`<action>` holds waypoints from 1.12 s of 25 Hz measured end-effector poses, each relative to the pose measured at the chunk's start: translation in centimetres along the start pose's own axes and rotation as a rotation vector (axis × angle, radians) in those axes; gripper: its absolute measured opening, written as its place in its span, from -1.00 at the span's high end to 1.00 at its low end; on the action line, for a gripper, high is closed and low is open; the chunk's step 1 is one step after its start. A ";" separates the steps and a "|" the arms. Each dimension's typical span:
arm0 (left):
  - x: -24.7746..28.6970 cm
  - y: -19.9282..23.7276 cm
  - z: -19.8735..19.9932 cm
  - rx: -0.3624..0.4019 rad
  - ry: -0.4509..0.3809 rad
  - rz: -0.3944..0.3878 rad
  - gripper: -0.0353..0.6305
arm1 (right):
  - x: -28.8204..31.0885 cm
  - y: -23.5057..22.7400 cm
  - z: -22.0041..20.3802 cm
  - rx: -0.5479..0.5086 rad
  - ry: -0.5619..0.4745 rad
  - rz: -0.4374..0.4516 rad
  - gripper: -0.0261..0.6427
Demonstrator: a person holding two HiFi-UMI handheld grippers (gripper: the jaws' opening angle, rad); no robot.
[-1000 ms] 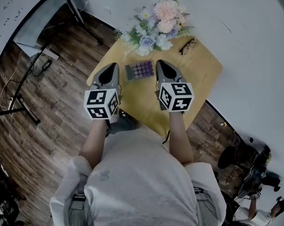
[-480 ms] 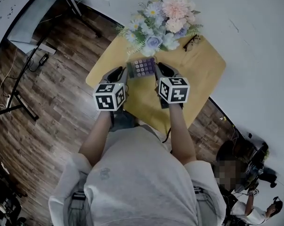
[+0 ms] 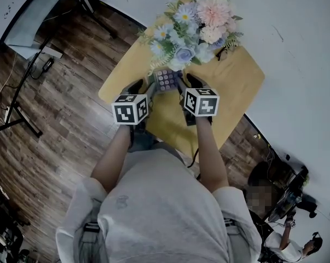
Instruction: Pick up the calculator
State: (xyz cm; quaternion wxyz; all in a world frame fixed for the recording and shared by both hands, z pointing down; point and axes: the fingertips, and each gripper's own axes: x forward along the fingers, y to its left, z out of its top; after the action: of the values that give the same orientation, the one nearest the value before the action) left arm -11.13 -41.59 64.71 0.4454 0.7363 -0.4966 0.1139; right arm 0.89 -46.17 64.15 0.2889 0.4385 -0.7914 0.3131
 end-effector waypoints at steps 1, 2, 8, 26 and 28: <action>0.2 0.0 -0.1 -0.009 0.005 -0.004 0.27 | 0.3 0.0 -0.1 0.007 0.007 0.008 0.40; 0.4 0.0 -0.2 -0.015 0.010 -0.008 0.22 | 0.5 0.0 -0.3 0.014 0.014 0.015 0.38; 1.5 0.4 -0.8 -0.047 0.043 -0.020 0.10 | 1.7 0.0 -1.1 0.094 0.045 0.074 0.24; 2.4 -0.4 -0.7 -0.061 0.069 -0.071 0.04 | 2.4 0.9 -1.4 0.200 0.068 0.211 0.24; 2.3 -0.2 -0.9 -0.064 0.075 -0.067 0.04 | 2.3 1.2 -1.4 0.189 0.061 0.203 0.24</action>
State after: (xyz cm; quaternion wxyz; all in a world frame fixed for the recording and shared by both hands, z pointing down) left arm -9.63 -42.30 66.51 0.4906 0.7331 -0.4579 0.1107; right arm -0.87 -45.76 66.44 0.2371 0.3717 -0.7896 0.4269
